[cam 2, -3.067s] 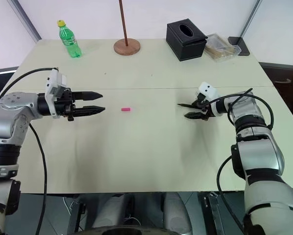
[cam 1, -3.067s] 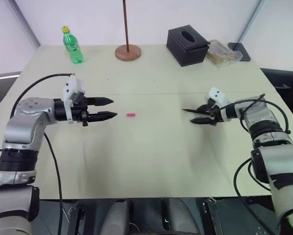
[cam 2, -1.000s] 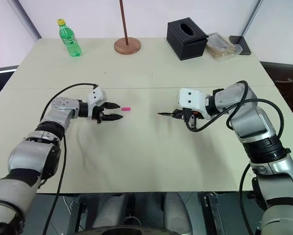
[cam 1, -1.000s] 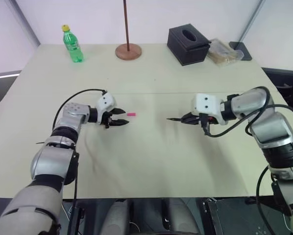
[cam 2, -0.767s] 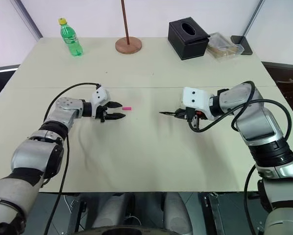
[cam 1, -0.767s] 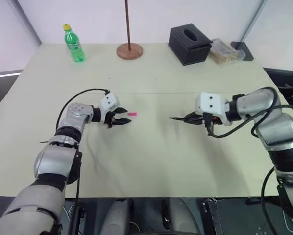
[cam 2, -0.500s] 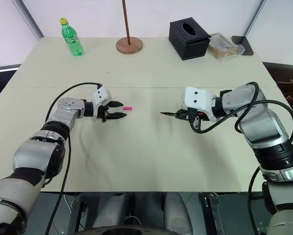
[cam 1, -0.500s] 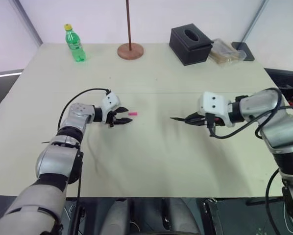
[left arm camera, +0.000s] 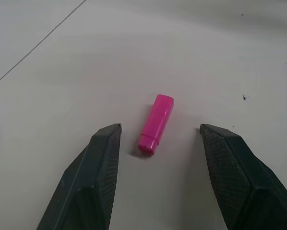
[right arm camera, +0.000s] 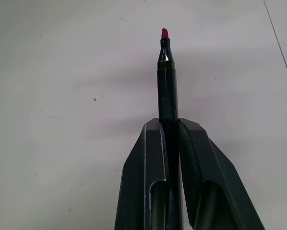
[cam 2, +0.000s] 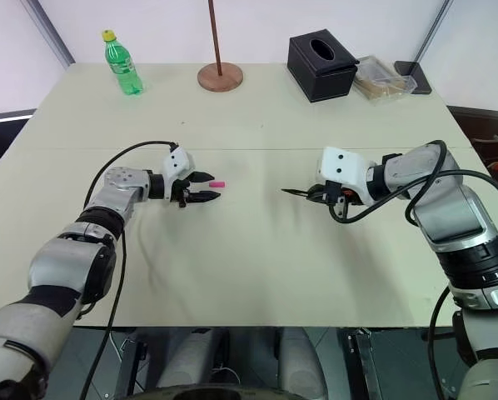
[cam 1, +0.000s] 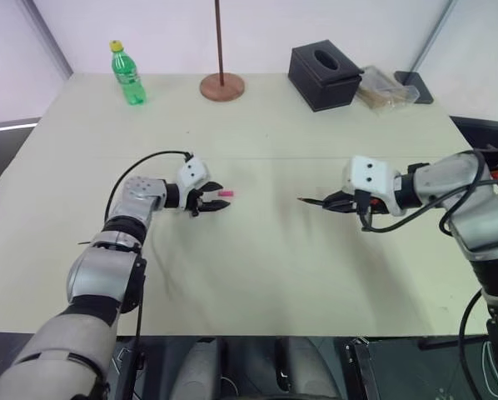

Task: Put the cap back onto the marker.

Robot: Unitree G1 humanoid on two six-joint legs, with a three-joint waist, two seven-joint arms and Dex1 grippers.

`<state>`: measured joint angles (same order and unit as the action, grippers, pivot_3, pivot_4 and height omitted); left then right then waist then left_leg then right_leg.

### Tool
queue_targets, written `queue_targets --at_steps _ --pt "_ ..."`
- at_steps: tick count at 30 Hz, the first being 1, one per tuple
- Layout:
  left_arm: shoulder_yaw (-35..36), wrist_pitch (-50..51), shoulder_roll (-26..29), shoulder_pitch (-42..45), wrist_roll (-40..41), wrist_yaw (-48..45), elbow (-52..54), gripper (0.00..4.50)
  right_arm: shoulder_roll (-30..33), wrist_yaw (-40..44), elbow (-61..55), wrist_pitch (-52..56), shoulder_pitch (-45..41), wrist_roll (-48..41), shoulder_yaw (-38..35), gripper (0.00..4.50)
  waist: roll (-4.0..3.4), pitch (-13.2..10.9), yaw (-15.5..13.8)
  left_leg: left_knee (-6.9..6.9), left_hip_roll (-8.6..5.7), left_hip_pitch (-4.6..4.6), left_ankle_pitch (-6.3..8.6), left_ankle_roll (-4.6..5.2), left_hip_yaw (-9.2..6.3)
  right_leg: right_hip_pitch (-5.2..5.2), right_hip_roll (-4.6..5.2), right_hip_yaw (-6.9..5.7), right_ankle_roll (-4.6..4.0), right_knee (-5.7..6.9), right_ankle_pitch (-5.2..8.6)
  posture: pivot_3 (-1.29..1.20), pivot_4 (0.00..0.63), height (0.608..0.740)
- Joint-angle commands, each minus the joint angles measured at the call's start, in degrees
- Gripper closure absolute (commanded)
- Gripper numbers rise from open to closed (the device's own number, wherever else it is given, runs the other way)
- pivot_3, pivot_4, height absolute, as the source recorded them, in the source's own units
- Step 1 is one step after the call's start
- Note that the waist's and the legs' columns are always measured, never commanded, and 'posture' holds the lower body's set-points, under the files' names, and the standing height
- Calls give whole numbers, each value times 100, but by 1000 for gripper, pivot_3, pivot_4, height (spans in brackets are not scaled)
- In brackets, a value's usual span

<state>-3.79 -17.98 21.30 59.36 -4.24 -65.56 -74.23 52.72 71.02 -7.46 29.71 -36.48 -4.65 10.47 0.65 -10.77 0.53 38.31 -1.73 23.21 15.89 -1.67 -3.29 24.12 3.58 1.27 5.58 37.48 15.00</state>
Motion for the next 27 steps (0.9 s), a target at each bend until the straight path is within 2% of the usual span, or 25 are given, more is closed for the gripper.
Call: queue_targets --at_steps 1,3,4,14,22,27 --pt "-18 -48 -44 115 -108 32 -28 3122 84 -59 -54 -45 -84 -11 -107 4500 0 0 0 1 0 0 0 0 0 0 0 0 0 0 0 0 150 740" --pt "-39 -76 -5 113 -167 44 -35 4161 95 -76 -54 -53 -66 -20 -124 4500 0 0 12 3 0 1 0 0 0 0 0 0 2 1 -1 0 150 740" --pt "-45 -83 15 113 -189 48 -41 4454 93 -86 -45 -60 -63 -20 -124 4500 0 0 15 3 0 0 0 0 0 0 -1 0 2 1 -1 0 150 740" --pt "150 -44 145 232 -87 -2 12 4454 141 -124 205 -271 -34 16 -144 4500 0 0 22 2 0 0 0 0 0 3 -2 1 2 4 -1 0 150 740" --pt "338 -88 314 713 351 -1411 529 4454 346 88 916 -934 -401 232 -62 4500 0 0 26 4 0 17 -3 -4 6 26 -1 1 2 9 -1 0 150 740" --pt "339 -42 342 837 580 -2013 970 4454 192 195 1191 -1238 -631 376 98 4500 0 0 33 4 0 17 -3 -5 6 26 -2 2 2 8 -1 0 150 740"
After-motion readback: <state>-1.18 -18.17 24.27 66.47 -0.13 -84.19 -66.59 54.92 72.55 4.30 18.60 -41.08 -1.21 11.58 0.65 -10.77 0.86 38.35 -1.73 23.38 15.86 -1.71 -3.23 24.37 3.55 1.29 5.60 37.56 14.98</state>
